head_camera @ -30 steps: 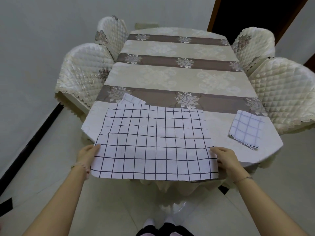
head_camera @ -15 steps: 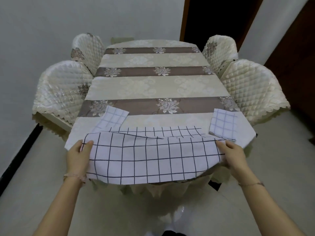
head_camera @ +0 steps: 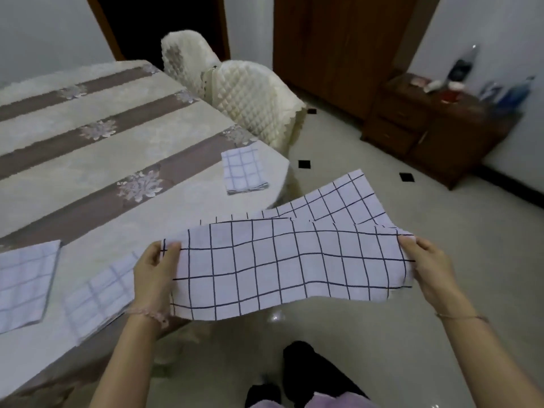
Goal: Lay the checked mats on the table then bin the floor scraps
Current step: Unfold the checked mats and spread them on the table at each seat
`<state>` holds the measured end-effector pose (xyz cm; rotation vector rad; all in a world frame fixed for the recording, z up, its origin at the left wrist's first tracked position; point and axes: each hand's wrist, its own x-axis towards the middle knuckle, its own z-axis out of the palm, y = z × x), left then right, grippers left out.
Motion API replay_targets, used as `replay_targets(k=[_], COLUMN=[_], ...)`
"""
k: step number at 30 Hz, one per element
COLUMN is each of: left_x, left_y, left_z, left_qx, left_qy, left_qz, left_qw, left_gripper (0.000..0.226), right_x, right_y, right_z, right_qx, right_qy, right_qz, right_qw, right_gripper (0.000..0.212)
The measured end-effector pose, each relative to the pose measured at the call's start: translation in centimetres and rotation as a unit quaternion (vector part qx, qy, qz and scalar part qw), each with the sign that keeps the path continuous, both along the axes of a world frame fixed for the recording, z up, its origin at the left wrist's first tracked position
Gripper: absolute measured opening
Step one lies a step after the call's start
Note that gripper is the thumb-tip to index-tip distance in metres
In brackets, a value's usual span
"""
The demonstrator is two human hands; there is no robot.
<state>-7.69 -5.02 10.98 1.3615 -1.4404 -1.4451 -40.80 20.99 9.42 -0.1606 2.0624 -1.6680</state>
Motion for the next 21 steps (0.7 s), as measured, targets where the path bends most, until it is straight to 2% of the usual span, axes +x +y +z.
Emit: replay_targets(k=[7,12,18,21], left_x=[-11.5,-21.9,-35.8,-42.1], left_y=[3.3,4.2,4.0,3.2], left_z=[-2.5,-4.3,-5.1,-3.7], left_qx=[0.021,0.021,0.041,0.018], left_qy=[-0.041,-0.065,-0.05,-0.041], left_qz=[-0.13,-0.203,-0.201,-0.192], left_qw=[0.99,0.977,0.977,0.98], left_gripper=[0.012,0.011,0.011,0.014], right_x=[-2.8,-9.5,-22.1,-28.9], right_y=[9.6,12.7,12.2,10.5], right_z=[-4.1,-6.1,-6.3,-4.6], right_qx=[0.04,0.051,0.062,0.067], right_qy=[-0.052,-0.075,-0.073,-0.056], right_qz=[-0.139,-0.202,-0.196,-0.175], right_qw=[0.988,0.975,0.976,0.981], right_gripper=[0.016,0.014,0.016,0.014])
